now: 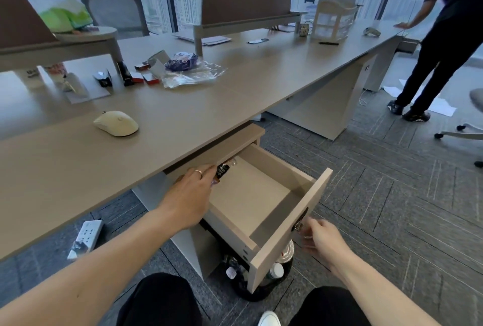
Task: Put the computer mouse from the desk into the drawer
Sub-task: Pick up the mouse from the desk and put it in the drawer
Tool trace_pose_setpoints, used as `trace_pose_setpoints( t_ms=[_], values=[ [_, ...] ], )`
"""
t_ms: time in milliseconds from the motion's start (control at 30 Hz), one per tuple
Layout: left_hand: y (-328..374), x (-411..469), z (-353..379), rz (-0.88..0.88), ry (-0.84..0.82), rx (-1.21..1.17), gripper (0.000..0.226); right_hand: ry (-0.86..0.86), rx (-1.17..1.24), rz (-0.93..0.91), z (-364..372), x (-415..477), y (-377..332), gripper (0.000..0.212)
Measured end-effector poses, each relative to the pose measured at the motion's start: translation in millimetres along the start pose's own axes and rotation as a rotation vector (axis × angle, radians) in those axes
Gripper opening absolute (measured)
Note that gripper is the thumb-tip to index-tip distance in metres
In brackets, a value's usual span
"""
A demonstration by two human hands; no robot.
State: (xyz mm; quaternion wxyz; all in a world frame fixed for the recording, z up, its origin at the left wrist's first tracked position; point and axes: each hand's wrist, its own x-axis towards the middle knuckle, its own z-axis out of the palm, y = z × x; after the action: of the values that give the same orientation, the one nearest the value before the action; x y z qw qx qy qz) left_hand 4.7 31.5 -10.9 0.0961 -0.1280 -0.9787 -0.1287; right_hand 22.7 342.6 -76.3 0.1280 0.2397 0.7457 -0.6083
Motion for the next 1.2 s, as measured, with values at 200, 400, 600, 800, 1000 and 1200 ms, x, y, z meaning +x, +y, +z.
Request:
trace_pose_setpoints(
  t_ms=[200, 400, 600, 800, 1000, 1200],
  values=[
    [-11.3, 7.8, -65.7, 0.084, 0.186, 0.002, 0.052, 0.322, -0.221, -0.602, 7.1, -18.8, -91.4, 0.034],
    [-68.2, -12.2, -84.2, -0.149, 0.172, 0.022, 0.055, 0.008, -0.546, -0.948, 102.4, -27.8, -170.3, 0.046],
    [-102.6, -30.0, -87.4, -0.304, 0.144, 0.026, 0.067, -0.277, -0.742, -1.137, 223.5, -46.9, -232.7, 0.05],
    [-122.0, -52.3, -104.6, -0.397, 0.175, 0.099, 0.07, -0.41, -0.823, -1.142, 322.4, -48.2, -267.7, 0.058],
    [-140.0, -66.5, -111.8, -0.435, 0.157, 0.136, 0.071, -0.467, -0.88, -1.167, 382.4, -24.2, -268.5, 0.06],
    [-145.9, -63.3, -106.2, -0.449, 0.167, 0.172, 0.077, -0.427, -0.911, -1.232, 398.4, -4.4, -257.0, 0.056]
  ],
)
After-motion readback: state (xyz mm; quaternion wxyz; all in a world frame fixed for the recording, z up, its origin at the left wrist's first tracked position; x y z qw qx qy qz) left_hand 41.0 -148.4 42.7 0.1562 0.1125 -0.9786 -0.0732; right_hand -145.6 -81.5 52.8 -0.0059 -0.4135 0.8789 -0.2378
